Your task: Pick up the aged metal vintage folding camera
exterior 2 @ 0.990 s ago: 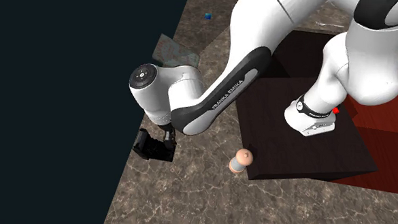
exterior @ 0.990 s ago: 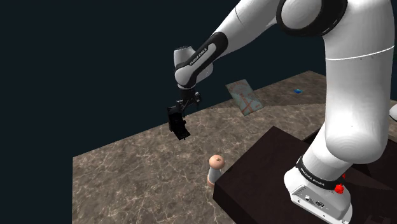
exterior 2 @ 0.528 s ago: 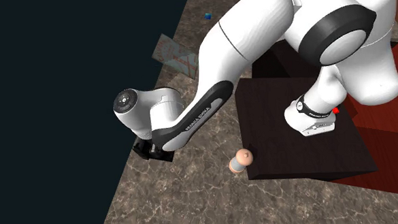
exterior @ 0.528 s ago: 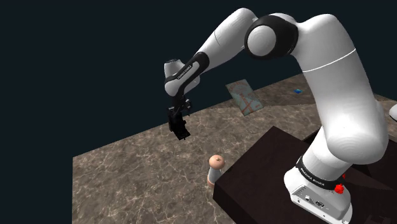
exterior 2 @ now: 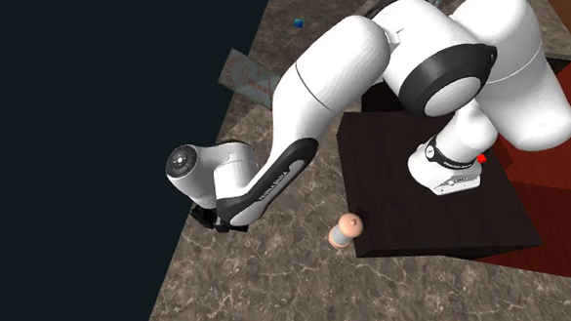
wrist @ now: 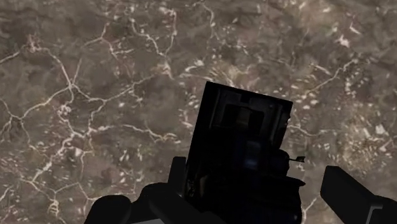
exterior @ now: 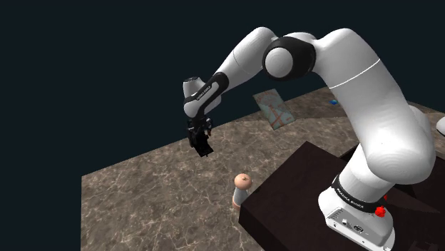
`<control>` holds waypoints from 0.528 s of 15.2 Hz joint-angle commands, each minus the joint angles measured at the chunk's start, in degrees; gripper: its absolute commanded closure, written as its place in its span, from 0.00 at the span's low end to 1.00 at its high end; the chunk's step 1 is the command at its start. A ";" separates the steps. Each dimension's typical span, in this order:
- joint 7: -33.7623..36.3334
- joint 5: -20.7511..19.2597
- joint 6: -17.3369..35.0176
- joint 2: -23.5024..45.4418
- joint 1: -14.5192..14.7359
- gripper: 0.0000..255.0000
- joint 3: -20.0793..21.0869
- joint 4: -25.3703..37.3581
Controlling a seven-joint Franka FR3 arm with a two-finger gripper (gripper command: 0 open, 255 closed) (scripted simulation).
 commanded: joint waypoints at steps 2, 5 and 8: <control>0.00 -0.04 0.55 1.04 0.02 0.00 -0.05 0.51; 0.00 -0.03 0.49 1.06 0.02 1.00 -0.04 0.60; -0.01 -0.03 0.46 1.04 0.01 1.00 -0.04 0.61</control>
